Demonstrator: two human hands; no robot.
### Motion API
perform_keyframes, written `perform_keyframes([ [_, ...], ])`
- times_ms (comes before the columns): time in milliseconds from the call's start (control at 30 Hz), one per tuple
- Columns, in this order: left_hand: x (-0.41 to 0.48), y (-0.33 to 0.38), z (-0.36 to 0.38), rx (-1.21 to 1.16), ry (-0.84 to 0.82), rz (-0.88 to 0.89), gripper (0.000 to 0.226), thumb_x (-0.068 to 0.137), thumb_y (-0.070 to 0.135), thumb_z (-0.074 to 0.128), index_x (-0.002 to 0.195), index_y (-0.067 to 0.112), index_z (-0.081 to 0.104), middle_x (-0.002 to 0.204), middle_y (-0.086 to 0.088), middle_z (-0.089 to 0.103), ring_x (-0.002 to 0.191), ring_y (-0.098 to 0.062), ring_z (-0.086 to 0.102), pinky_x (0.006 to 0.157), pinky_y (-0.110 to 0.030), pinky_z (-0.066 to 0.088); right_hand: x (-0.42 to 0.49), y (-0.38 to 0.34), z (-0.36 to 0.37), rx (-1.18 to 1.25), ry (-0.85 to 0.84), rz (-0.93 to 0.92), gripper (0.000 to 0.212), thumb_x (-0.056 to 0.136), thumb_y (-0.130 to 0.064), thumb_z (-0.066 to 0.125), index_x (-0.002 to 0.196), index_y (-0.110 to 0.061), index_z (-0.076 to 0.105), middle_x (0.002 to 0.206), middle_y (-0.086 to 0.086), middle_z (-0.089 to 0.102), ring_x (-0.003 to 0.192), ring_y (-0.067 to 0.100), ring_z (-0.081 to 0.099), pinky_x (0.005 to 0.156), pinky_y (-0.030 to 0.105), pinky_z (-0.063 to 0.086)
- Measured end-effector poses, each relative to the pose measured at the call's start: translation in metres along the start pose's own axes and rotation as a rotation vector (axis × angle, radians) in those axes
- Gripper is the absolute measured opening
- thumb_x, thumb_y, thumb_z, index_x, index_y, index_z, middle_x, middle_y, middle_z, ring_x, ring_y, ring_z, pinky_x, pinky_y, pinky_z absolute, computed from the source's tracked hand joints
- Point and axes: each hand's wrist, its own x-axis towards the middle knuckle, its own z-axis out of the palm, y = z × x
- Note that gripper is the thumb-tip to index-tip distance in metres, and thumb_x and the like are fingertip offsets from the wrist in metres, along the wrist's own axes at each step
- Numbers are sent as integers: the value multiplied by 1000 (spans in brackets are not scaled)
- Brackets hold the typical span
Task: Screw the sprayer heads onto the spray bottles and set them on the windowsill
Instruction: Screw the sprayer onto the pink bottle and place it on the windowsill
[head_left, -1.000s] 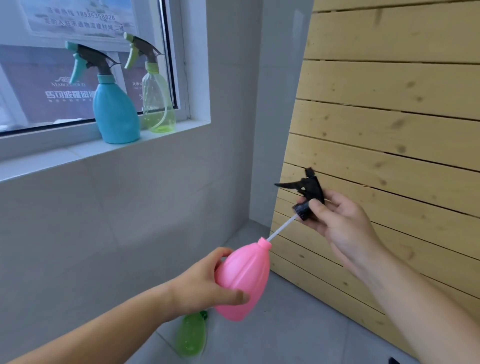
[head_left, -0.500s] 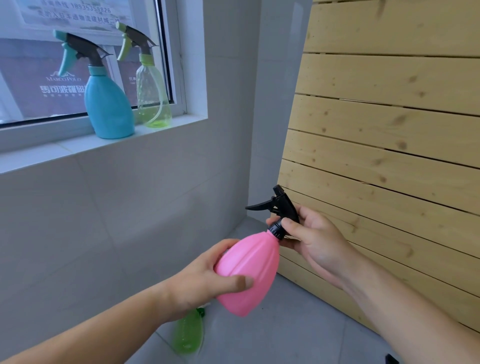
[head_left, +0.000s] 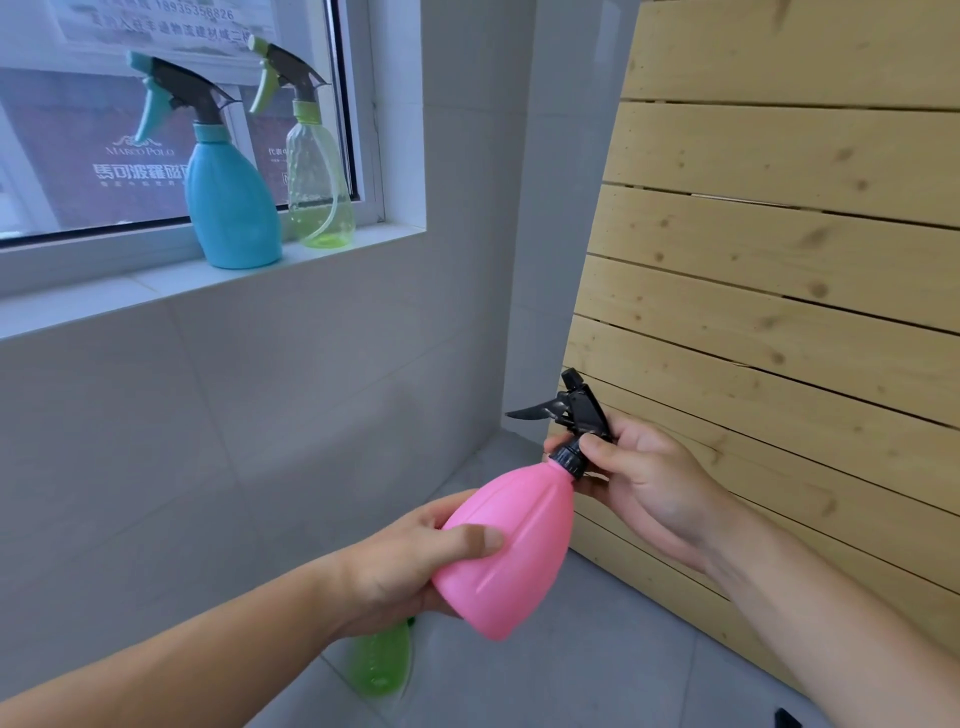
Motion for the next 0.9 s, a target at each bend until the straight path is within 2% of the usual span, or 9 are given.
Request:
perform_keyframes([
  [133,1,-1,-1,-64,-40,-20,71,63,34,78,132,23,64,111,-14,72,87,-27,71,64,-34,59,-1,0,-1,16,-27,1,31,100,-5,41,125,11,51,104,15,67,90,24,62,76,31,51],
  [233,3,-1,1,-13,2,1,74,63,35,80,135,24,63,114,-12,72,88,-26,72,61,-31,58,-1,2,1,-28,1,-34,24,97,-3,48,119,3,56,103,11,67,88,20,63,73,27,53],
  [333,4,0,1,129,93,38,77,59,35,85,132,26,63,119,-6,74,99,-23,73,70,-30,58,-3,6,2,-76,18,-51,29,85,-1,62,114,1,58,101,10,69,90,18,65,78,29,53],
  [400,4,0,-1,271,148,55,78,56,37,88,129,28,64,118,-1,76,104,-19,74,79,-30,59,-3,9,3,-119,76,-50,27,87,4,64,113,3,60,102,13,70,91,19,67,81,31,55],
  [500,2,-2,2,314,101,19,77,61,40,88,131,27,61,122,-2,75,111,-19,72,90,-35,60,-1,16,10,-148,188,-31,23,85,3,68,107,3,64,99,19,69,83,20,69,75,29,59],
  [600,2,-5,5,211,112,-34,62,74,47,75,131,28,59,122,-3,74,103,-18,75,77,-32,61,1,18,14,-126,248,-13,23,83,0,71,104,8,65,94,18,69,81,21,68,72,29,59],
  [700,5,-5,6,178,161,-44,64,65,45,68,126,25,62,121,-9,71,98,-21,71,72,-29,58,3,17,12,-67,278,8,22,82,-4,73,103,1,69,94,16,71,86,24,69,75,33,58],
  [833,5,-4,10,325,225,13,72,57,51,77,123,26,63,117,0,73,97,-11,72,75,-22,55,4,21,15,-3,342,11,24,82,-6,73,104,3,69,92,16,72,81,22,69,73,32,56],
  [900,5,-6,13,340,234,3,72,56,50,86,120,28,62,115,0,74,99,-13,73,75,-22,56,4,24,19,4,365,15,26,83,-8,74,105,3,69,90,14,73,76,18,70,70,31,54],
])
